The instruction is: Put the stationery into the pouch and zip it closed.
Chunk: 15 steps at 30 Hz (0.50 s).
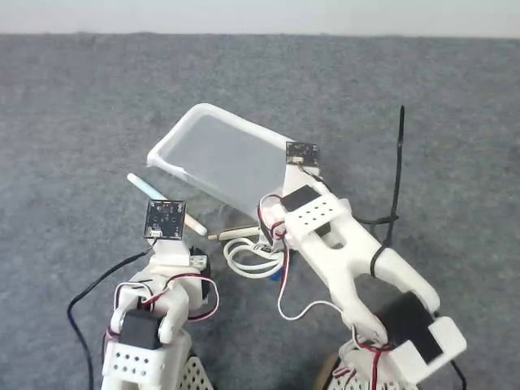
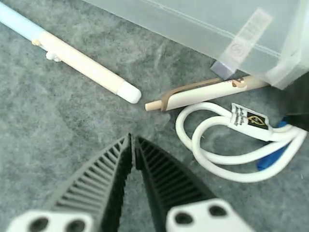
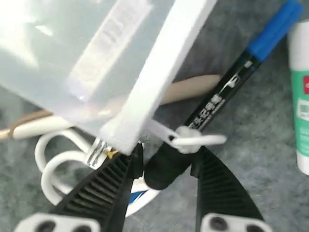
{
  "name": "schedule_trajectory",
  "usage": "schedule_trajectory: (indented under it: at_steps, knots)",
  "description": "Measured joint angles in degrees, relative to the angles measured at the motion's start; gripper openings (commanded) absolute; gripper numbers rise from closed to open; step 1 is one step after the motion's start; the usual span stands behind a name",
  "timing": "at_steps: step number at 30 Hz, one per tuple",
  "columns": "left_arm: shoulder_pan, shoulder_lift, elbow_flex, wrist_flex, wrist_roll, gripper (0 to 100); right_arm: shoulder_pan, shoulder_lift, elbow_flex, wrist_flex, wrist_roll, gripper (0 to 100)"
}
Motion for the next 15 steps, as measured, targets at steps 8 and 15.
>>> schedule_trajectory:
  at_steps: [8, 15]
  knots:
    - [0.0, 0.0, 0.0, 0.0, 0.0, 1, 0.6, 0.0, 0.0, 0.1, 0.0, 1.8]
    - [0.0, 0.0, 0.0, 0.0, 0.0, 1, 0.4, -5.6, 0.0, 6.2, 6.7, 0.6]
